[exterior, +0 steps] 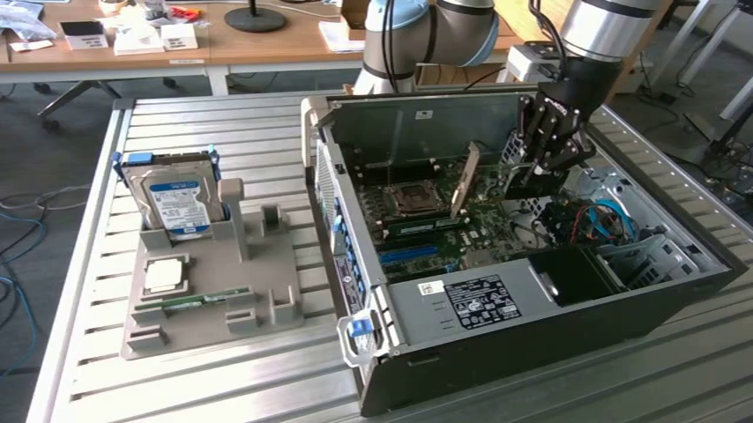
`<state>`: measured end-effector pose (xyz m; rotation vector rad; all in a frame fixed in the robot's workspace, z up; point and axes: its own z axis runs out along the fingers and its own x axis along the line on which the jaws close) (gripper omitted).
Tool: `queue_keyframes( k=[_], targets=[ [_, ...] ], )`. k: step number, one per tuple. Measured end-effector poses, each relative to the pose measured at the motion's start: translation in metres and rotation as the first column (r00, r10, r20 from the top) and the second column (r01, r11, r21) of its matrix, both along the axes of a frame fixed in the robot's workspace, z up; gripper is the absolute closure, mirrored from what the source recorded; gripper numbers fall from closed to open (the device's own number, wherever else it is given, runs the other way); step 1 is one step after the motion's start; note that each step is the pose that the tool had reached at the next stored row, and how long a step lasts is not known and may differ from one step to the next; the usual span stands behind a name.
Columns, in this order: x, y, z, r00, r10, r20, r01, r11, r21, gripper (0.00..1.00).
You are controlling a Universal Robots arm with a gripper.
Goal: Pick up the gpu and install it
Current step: 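Insert the gpu into the slot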
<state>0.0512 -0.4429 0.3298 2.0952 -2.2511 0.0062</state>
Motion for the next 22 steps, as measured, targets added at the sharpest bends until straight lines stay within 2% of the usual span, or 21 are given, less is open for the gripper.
queue_keyframes(
  k=[1, 2, 3, 13, 15, 18, 22],
  targets=[
    [0.000, -0.0001, 0.0000, 1.0000, 0.000, 0.0004, 0.000, 1.0000, 0.0081, 0.73],
    [-0.001, 0.0000, 0.0000, 1.0000, 0.000, 0.0020, 0.000, 0.9998, 0.0197, 0.73],
    [-0.001, 0.0001, 0.0000, 1.0000, 0.000, 0.0026, 0.000, 0.9997, 0.0229, 0.73],
    [-0.004, 0.0001, -0.0002, 1.0000, 0.000, 0.0043, 0.000, 0.9997, 0.0236, 0.73],
    [-0.004, 0.0001, -0.0002, 1.0000, 0.000, 0.0054, 0.000, 0.9995, 0.0323, 0.73],
    [-0.006, 0.0000, -0.0002, 1.0000, 0.000, 0.0061, 0.000, 0.9992, 0.0409, 0.73],
    [-0.010, -0.0002, -0.0002, 0.9999, -0.001, 0.0108, 0.000, 0.9976, 0.0692, 0.73]
  ],
)
